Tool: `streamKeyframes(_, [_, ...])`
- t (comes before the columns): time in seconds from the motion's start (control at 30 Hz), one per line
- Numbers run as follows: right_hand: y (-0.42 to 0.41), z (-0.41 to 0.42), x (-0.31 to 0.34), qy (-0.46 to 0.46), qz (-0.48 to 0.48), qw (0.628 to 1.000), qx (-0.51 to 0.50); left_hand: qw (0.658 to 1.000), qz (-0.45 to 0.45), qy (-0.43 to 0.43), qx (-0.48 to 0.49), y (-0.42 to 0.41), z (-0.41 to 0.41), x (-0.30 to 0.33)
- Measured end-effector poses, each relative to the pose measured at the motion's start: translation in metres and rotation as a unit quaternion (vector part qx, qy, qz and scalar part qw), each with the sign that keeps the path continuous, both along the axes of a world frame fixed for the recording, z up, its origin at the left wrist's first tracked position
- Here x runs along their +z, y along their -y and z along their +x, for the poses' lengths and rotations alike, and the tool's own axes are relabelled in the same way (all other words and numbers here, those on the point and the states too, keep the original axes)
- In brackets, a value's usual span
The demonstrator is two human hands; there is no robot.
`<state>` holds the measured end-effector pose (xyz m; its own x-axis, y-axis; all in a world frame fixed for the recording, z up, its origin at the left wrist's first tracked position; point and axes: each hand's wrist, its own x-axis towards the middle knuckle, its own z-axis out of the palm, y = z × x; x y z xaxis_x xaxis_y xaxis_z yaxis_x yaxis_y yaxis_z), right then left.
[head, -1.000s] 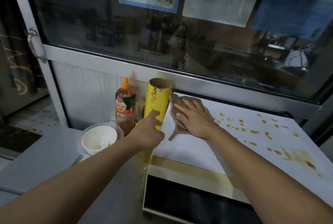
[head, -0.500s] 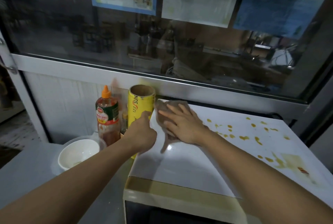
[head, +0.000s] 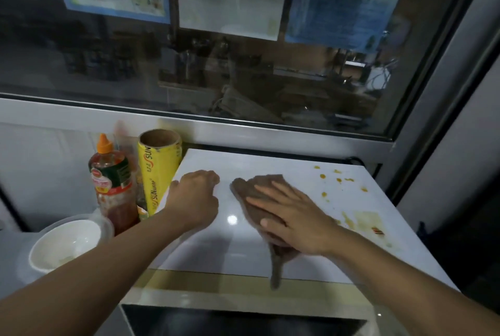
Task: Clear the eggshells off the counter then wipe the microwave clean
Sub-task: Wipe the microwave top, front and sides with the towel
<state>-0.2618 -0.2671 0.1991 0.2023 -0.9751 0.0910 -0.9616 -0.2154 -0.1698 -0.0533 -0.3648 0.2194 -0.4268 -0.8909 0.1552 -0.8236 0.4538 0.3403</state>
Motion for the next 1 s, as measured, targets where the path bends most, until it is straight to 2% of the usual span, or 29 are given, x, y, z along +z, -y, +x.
streamKeyframes(0.13, [-0.003,-0.054,0.017,-0.028,0.031,0.984,-0.171,0.999,0.007,0.034,-0.04,-0.01,-0.03,-0.005])
streamKeyframes(0.17, [0.0,-0.053,0.019,-0.036,0.034,0.982,-0.184,0.998,0.005,0.039,-0.042,-0.011,-0.037,-0.005])
streamKeyframes(0.33, [-0.03,-0.059,0.007,-0.019,0.007,0.999,-0.033,0.998,0.007,0.042,-0.037,-0.019,-0.071,-0.003])
streamKeyframes(0.53, [-0.002,-0.136,0.014,-0.04,0.027,0.979,-0.2,0.989,-0.023,0.136,-0.049,-0.022,-0.087,-0.002])
streamKeyframes(0.63, [0.035,-0.129,0.013,-0.047,0.015,0.98,-0.195,0.988,-0.007,0.15,-0.046,-0.022,-0.09,0.001])
streamKeyframes(0.8, [0.026,-0.135,0.007,-0.015,0.003,0.995,-0.094,0.991,0.017,0.132,0.011,-0.024,-0.099,0.01])
streamKeyframes(0.9, [0.005,-0.181,0.007,-0.02,0.001,0.985,-0.172,0.992,-0.004,0.122,0.026,-0.031,-0.108,0.01])
streamKeyframes(1.0, [-0.002,-0.197,0.011,0.021,0.041,0.972,-0.229,0.994,-0.005,0.109,-0.008,-0.038,-0.121,0.009])
